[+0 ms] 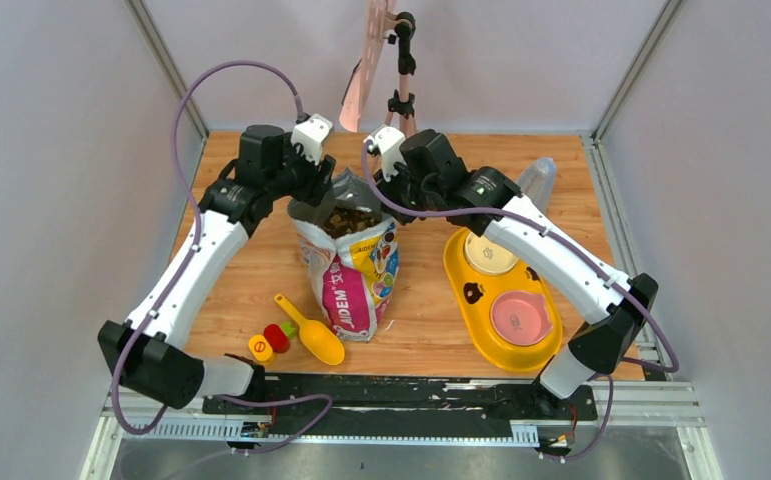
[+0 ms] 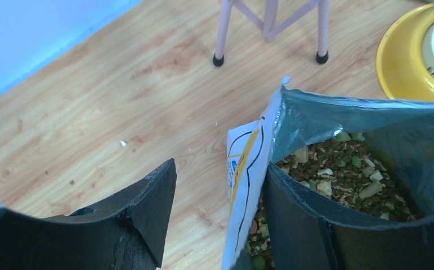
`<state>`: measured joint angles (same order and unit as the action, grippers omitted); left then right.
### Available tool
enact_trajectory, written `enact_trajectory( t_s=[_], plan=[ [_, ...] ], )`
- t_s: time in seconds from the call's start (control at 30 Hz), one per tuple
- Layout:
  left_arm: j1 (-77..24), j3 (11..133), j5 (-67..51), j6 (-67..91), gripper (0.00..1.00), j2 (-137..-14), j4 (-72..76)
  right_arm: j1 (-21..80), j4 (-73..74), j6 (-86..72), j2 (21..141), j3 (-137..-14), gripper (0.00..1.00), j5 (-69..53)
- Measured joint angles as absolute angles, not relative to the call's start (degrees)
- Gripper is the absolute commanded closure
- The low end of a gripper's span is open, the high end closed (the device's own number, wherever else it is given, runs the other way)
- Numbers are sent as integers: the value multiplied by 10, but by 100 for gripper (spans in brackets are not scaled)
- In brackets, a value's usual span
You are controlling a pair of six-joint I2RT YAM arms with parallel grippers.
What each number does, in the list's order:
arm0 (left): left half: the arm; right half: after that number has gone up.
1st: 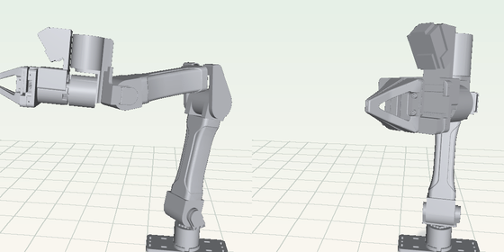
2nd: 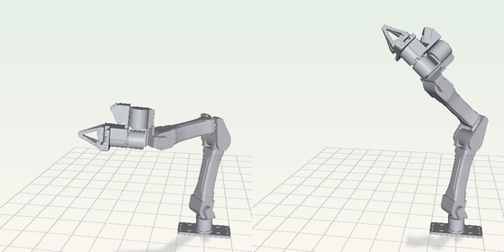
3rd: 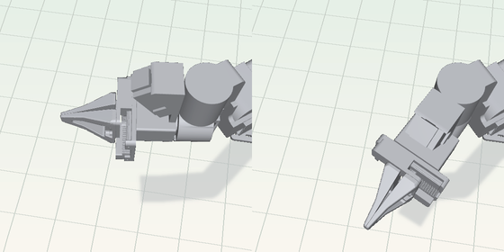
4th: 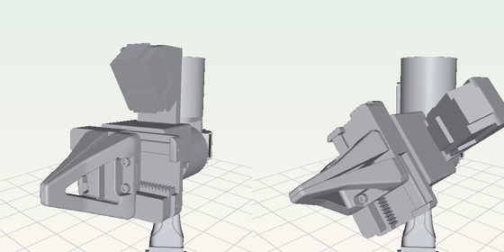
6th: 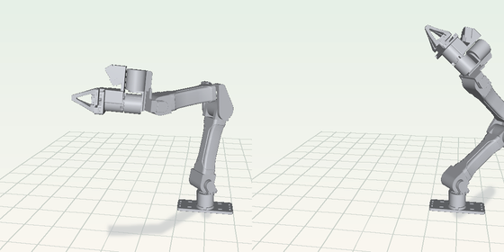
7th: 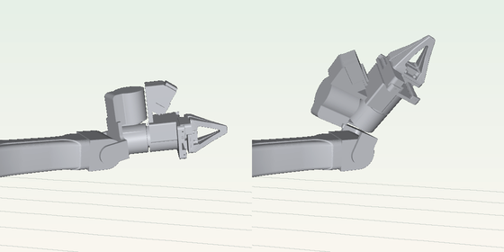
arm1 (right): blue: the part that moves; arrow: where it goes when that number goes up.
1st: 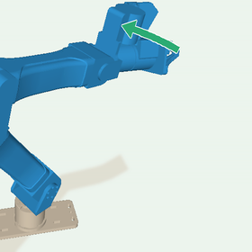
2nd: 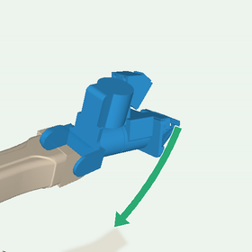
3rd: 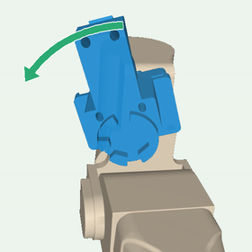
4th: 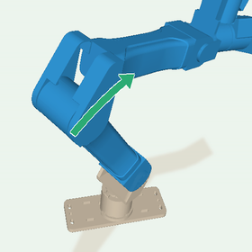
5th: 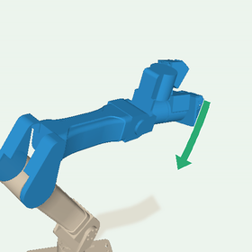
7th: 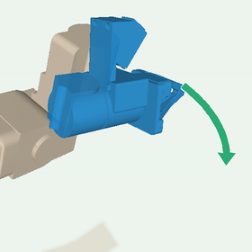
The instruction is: Serve the pet food
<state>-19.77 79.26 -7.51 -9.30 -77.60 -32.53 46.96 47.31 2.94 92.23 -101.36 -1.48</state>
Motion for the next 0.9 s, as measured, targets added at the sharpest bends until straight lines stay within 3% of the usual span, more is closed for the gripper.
enact_trajectory(
  t_s=[0.37,0.43,0.5,0.57,0.63,0.9],
  plan=[
    [-195,810,-193,-187,36,-773,-337,469,473,31,922,-1013,100,-21],
    [-195,815,-204,-192,43,-795,-348,469,473,31,922,-1013,100,-22],
    [-195,819,-203,-192,57,-815,-353,469,473,32,922,-1013,100,-23],
    [-195,819,-195,-187,73,-827,-352,469,473,35,922,-1013,100,-23],
    [-195,819,-191,-181,96,-829,-351,469,472,43,922,-1013,100,-23],
    [-211,819,-121,-153,100,-811,-357,432,469,68,922,-1013,100,-15]
  ],
)
